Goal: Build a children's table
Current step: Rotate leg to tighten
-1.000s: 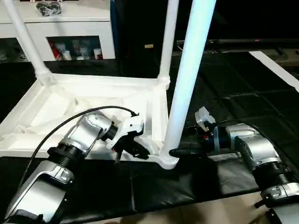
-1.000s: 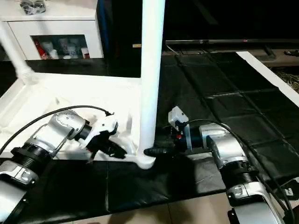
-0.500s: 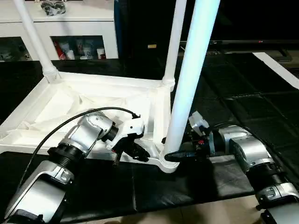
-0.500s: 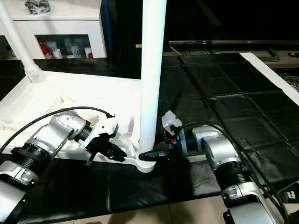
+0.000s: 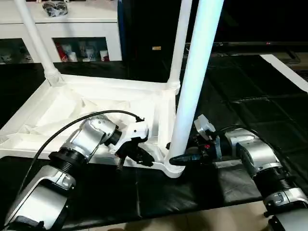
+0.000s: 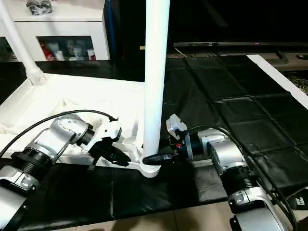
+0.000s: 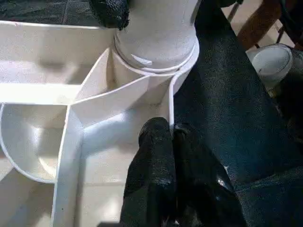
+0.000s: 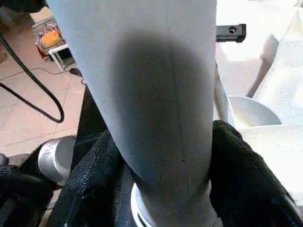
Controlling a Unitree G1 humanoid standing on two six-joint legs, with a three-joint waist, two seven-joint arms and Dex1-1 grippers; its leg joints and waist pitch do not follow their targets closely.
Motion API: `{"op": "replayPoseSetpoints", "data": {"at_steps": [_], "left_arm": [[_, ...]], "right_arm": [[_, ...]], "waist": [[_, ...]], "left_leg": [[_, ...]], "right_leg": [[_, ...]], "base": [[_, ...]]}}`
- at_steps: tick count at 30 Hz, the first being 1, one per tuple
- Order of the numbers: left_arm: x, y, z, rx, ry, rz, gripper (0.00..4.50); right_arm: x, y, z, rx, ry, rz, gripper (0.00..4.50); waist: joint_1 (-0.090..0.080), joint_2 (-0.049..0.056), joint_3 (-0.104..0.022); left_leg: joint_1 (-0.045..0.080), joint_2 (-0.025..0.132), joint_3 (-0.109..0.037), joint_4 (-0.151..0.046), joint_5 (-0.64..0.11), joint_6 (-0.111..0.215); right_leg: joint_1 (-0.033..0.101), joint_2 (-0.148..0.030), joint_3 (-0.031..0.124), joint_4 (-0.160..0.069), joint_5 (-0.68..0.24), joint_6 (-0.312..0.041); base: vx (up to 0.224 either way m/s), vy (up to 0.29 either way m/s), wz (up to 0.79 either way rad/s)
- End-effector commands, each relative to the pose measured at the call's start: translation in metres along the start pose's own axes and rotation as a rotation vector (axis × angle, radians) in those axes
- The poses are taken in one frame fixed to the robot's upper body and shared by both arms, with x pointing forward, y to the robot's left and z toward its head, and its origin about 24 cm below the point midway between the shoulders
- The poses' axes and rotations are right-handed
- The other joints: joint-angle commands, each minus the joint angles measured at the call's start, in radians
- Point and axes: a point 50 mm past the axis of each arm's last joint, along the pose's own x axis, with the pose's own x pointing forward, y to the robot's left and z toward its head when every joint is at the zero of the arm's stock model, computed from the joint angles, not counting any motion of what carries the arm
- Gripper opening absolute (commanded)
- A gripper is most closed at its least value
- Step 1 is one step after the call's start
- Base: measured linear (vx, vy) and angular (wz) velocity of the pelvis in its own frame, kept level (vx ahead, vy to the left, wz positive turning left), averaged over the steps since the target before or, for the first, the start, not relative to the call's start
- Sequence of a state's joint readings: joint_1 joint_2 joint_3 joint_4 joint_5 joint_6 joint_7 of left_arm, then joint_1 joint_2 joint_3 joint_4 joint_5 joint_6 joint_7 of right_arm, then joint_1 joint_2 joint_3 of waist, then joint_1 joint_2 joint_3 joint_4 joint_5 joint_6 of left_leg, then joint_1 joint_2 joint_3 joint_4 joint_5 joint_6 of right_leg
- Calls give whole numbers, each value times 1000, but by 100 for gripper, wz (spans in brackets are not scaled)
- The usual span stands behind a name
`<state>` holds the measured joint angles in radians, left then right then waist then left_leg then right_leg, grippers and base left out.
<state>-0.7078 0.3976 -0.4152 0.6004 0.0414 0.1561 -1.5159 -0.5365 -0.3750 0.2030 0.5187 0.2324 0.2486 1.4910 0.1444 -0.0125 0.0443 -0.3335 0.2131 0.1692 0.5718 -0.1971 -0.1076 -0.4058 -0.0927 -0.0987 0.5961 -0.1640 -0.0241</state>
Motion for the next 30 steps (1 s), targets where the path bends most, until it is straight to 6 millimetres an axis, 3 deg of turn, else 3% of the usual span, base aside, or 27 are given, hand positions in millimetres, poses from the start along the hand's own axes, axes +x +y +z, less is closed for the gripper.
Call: {"op": "replayPoseSetpoints", "data": {"at_steps": [1,3,6,9,11,15,17,22,23,25,26,30], "left_arm": [[11,1,3,-10,-12,16,0],[18,3,7,-43,-52,50,0],[22,5,9,-61,-69,74,0],[32,9,16,-108,-111,135,0],[40,12,21,-141,-141,173,0],[53,20,34,-199,-189,247,0],[60,25,43,-230,-220,292,0],[71,31,63,-271,-285,357,0],[72,31,64,-273,-288,365,0],[71,32,64,-276,-288,374,0],[68,31,59,-272,-279,381,0],[64,32,50,-257,-245,399,0]], "right_arm": [[6,6,-4,45,-41,32,211],[10,8,-7,79,-98,-20,211],[14,5,-10,102,-119,-87,211],[23,-6,-18,152,-132,-270,210],[31,-14,-20,188,-139,-383,210],[49,-27,-16,268,-158,-529,209],[61,-34,-9,317,-187,-596,209],[81,-47,7,346,-196,-726,209],[83,-48,8,343,-197,-743,209],[82,-48,8,339,-199,-744,209],[79,-47,4,340,-194,-738,279],[74,-47,-3,334,-177,-743,298]], "waist": [[-8,3,-63],[-3,4,-62],[-4,4,-61],[-16,4,-55],[-25,2,-54],[-54,2,-53],[-72,5,-53],[-98,3,-55],[-102,-2,-56],[-101,-4,-58],[-99,-3,-61],[-90,0,-66]], "left_leg": [[-7,18,8,-59,-146,50],[-1,19,9,-59,-159,50],[-7,16,7,-61,-173,42],[-2,10,6,-64,-210,21],[-4,6,2,-64,-223,12],[-10,1,-4,-66,-241,18],[-12,-2,-7,-65,-250,16],[-15,-5,-9,-61,-256,31],[-18,-3,-8,-62,-246,40],[-18,0,-6,-62,-224,54],[-17,2,-5,-62,-207,62],[-18,3,1,-57,-136,82]], "right_leg": [[62,-49,48,-65,-241,-199],[58,-49,49,-67,-250,-199],[62,-51,46,-71,-297,-182],[53,-53,44,-90,-427,-133],[55,-54,40,-98,-495,-104],[56,-51,34,-106,-541,-75],[54,-50,30,-109,-546,-78],[53,-50,28,-110,-539,-88],[54,-49,30,-107,-512,-95],[53,-48,35,-101,-448,-116],[55,-47,37,-94,-398,-136],[62,-49,43,-76,-240,-202]], "base": [[0,0,0],[0,0,0],[0,0,0],[0,0,0],[0,0,0],[0,0,0],[0,0,0],[0,0,0],[0,0,0],[0,0,0],[0,0,0],[0,0,0]]}}
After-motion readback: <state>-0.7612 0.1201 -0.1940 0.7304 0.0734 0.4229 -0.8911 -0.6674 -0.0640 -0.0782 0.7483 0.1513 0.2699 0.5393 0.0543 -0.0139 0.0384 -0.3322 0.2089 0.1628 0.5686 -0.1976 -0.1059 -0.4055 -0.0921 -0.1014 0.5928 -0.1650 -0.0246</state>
